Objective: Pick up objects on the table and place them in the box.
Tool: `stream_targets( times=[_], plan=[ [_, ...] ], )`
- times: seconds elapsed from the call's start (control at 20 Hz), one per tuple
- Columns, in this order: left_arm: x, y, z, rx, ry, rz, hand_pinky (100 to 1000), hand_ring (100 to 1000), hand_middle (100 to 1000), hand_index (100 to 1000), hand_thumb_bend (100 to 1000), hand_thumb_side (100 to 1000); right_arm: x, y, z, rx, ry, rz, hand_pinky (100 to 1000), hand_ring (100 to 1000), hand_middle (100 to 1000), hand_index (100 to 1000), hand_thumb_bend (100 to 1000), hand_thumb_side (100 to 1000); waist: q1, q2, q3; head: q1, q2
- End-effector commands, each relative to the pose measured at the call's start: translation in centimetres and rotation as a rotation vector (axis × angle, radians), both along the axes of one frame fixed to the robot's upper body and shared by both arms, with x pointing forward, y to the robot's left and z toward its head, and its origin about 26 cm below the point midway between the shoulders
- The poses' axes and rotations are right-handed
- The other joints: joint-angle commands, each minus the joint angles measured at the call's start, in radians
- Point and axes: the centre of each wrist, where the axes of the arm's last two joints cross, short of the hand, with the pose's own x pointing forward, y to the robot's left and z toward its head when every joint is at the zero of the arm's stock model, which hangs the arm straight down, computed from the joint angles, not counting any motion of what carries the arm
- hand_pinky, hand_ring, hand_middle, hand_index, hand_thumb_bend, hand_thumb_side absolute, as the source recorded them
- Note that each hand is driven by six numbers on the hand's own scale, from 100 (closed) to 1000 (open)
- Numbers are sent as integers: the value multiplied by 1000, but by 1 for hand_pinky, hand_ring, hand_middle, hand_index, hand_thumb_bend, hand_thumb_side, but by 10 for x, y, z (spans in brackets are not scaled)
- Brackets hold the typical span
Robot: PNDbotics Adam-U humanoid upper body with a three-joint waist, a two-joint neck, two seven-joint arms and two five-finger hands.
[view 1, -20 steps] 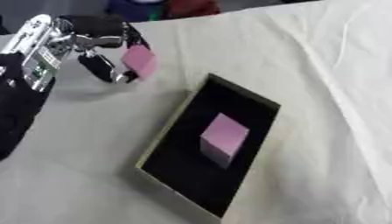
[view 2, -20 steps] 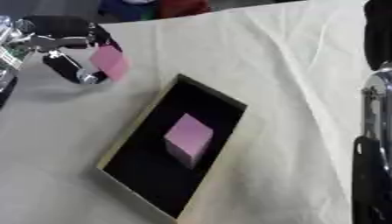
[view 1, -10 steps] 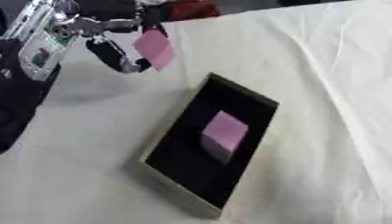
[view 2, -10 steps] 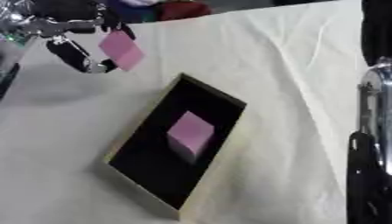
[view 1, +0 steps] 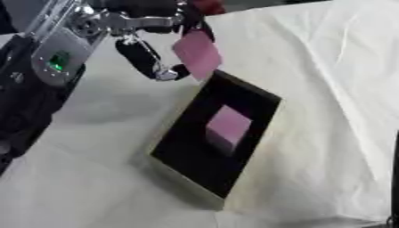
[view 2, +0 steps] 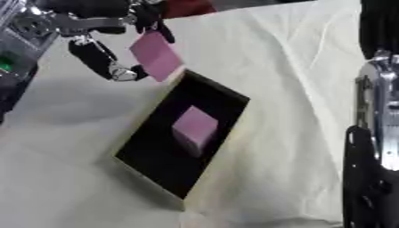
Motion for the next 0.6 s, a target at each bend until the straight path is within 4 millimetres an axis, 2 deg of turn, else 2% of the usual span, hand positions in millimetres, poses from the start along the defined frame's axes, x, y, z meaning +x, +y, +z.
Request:
stream_targets(
  times=[0.05, 0.6],
  plan=[
    [-13, -12, 2, 38, -4, -42, 606, 623, 643, 746, 100, 249, -6, 1, 6, -10, -28, 0, 857, 824, 579, 794, 100, 1000, 0, -28, 5, -4, 20],
    [-9, -28, -40, 167, 98, -46, 605, 627, 644, 746, 100, 333, -7, 0, 4, -11, -20, -2, 858, 826, 578, 794, 100, 1000, 3, -32, 17, -6, 35]
  ],
)
